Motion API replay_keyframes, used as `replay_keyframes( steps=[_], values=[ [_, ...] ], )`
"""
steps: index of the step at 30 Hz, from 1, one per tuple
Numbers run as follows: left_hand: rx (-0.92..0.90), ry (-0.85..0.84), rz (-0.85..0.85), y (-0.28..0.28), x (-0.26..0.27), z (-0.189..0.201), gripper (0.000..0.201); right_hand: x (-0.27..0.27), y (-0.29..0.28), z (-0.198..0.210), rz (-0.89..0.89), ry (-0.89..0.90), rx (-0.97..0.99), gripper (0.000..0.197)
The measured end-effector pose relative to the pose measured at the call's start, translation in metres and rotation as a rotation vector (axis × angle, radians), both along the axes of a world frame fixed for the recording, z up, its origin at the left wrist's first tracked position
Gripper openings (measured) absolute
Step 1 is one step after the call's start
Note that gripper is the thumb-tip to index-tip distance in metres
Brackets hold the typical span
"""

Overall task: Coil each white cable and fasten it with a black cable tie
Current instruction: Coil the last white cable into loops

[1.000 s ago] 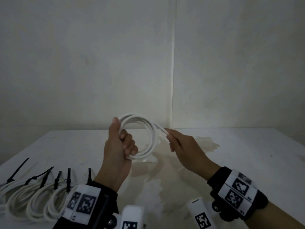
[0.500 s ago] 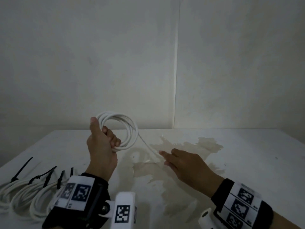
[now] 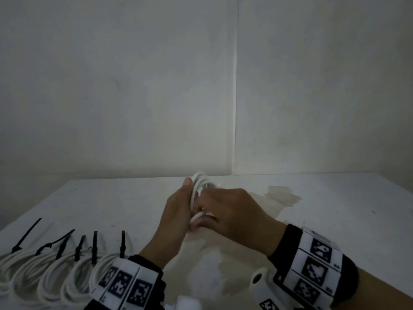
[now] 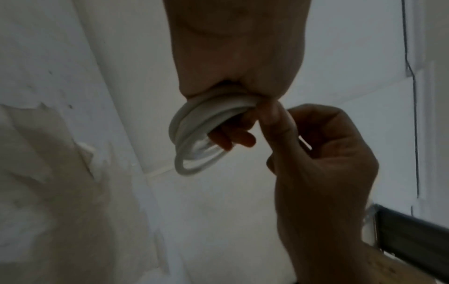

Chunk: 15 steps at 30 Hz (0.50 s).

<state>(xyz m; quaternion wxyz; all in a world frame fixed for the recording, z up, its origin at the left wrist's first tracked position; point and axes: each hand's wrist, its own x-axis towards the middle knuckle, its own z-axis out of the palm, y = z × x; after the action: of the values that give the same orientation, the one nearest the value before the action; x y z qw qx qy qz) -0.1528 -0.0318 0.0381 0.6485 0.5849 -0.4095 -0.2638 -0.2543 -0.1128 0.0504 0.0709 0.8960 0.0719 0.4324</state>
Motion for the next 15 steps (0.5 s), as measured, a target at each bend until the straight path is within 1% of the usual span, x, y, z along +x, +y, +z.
replay_keyframes(
  steps=[2, 3, 5, 7, 9, 11, 13, 15],
  values=[
    [0.043, 0.011, -0.065, 0.002, -0.004, -0.001, 0.057, -0.002, -0.004, 0.005, -0.025, -0.002, 0.098, 0.024],
    [0.069, 0.042, -0.096, 0.003, -0.005, -0.001, 0.056, -0.003, -0.007, 0.007, -0.026, 0.021, 0.141, 0.025],
    [0.119, 0.109, -0.176, 0.003, -0.006, 0.001, 0.052, -0.007, -0.015, 0.013, 0.022, 0.054, 0.264, 0.013],
    [0.159, 0.167, -0.270, 0.006, -0.006, 0.003, 0.051, -0.013, -0.026, 0.018, 0.070, 0.085, 0.447, 0.022],
    [0.187, 0.187, -0.345, 0.009, -0.007, 0.007, 0.049, -0.016, -0.031, 0.020, 0.062, 0.137, 0.561, 0.022],
    [0.215, 0.131, -0.356, 0.010, -0.010, 0.009, 0.044, -0.016, -0.031, 0.018, 0.031, 0.156, 0.600, 0.022],
    [0.229, 0.086, -0.335, 0.010, -0.012, 0.010, 0.042, -0.016, -0.031, 0.015, 0.007, 0.113, 0.575, 0.025],
    [0.229, 0.133, -0.332, 0.010, -0.011, 0.011, 0.048, -0.016, -0.034, 0.013, -0.043, 0.081, 0.610, 0.024]
  ],
)
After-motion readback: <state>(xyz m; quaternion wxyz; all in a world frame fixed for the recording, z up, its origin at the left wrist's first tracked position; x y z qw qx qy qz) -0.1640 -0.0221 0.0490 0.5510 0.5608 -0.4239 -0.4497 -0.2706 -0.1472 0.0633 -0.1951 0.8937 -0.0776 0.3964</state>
